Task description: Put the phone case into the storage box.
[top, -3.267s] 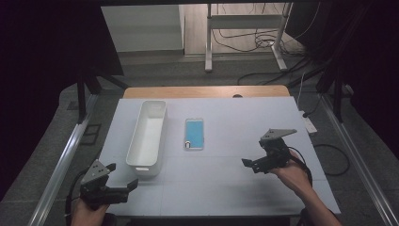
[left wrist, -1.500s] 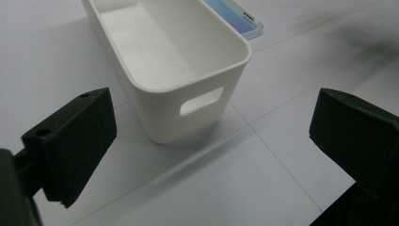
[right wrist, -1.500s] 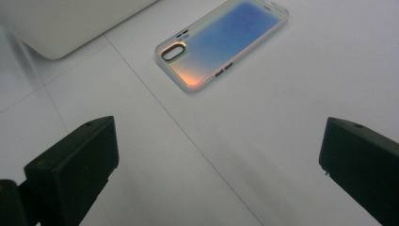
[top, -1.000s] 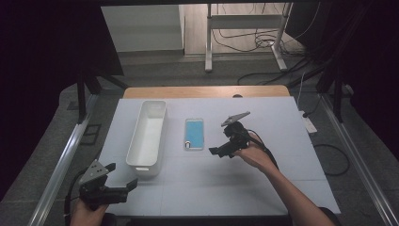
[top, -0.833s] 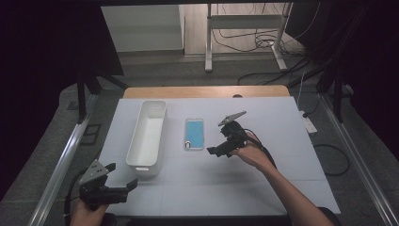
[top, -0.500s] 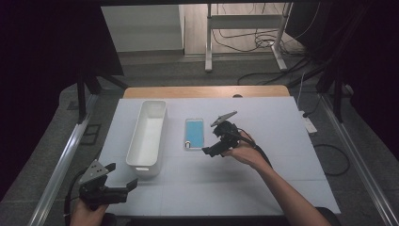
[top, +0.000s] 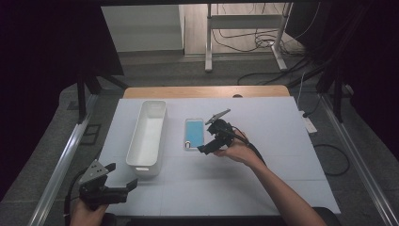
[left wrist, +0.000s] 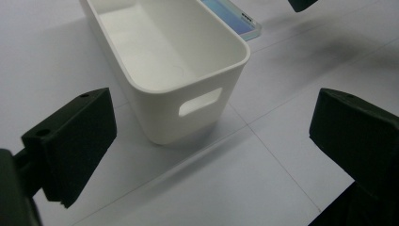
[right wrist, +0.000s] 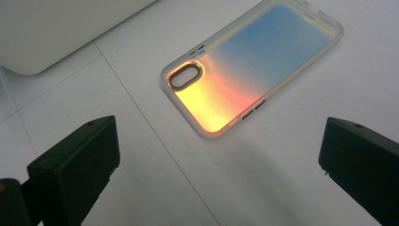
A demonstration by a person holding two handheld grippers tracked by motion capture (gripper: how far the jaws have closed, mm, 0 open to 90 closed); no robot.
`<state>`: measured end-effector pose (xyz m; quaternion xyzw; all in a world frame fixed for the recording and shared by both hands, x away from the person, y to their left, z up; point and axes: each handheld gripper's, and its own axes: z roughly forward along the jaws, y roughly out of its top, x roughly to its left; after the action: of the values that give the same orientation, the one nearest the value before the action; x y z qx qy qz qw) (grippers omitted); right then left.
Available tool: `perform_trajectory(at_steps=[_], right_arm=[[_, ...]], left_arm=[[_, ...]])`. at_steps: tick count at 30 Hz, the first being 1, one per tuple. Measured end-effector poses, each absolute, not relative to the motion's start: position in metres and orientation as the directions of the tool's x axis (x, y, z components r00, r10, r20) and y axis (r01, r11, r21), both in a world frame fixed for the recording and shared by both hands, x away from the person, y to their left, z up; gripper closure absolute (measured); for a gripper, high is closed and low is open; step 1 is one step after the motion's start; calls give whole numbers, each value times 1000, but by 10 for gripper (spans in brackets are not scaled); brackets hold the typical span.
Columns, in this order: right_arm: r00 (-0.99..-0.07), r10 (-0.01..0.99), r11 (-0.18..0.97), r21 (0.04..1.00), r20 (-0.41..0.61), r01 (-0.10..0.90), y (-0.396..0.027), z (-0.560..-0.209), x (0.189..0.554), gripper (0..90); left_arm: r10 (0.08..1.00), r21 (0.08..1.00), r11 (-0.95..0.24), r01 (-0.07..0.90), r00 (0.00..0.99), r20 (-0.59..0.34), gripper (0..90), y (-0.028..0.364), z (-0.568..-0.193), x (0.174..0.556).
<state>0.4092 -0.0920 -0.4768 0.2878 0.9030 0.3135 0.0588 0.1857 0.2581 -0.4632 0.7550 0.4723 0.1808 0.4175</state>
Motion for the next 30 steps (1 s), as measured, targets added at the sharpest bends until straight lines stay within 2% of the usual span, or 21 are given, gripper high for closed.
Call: perform_trajectory(at_steps=[3, 7, 14, 19, 20, 21, 24, 28, 30], right_arm=[[-826, 561, 642, 597, 64, 482, -89, -478, 410, 10], [-825, 562, 642, 599, 57, 479, -85, -479, 413, 66], [-831, 552, 642, 601, 69, 476, -82, -481, 418, 204], [-829, 552, 637, 600, 84, 485, -79, -483, 424, 335], [-829, 552, 637, 600, 84, 485, -79, -483, 424, 335], [-834, 545, 641, 598, 87, 481, -78, -484, 426, 425], [-840, 535, 647, 593, 95, 479, -77, -485, 428, 502], [-856, 502, 653, 596, 122, 468, -77, -486, 429, 895], [-860, 495, 655, 597, 124, 464, -76, -486, 429, 896]], left_arm=[[864, 801, -205, 562, 489, -121, 20, 258, -463, 186], [864, 802, -204, 562, 488, -123, 21, 258, -463, 186], [864, 801, -205, 563, 488, -122, 21, 258, -463, 186], [865, 801, -203, 564, 487, -124, 21, 258, -463, 186], [865, 801, -203, 564, 487, -124, 21, 258, -463, 186], [865, 801, -202, 564, 487, -124, 21, 258, -463, 186], [865, 801, -200, 564, 486, -126, 21, 259, -463, 186], [865, 801, -198, 566, 486, -129, 21, 259, -463, 186], [865, 800, -198, 566, 485, -129, 21, 259, -463, 186]])
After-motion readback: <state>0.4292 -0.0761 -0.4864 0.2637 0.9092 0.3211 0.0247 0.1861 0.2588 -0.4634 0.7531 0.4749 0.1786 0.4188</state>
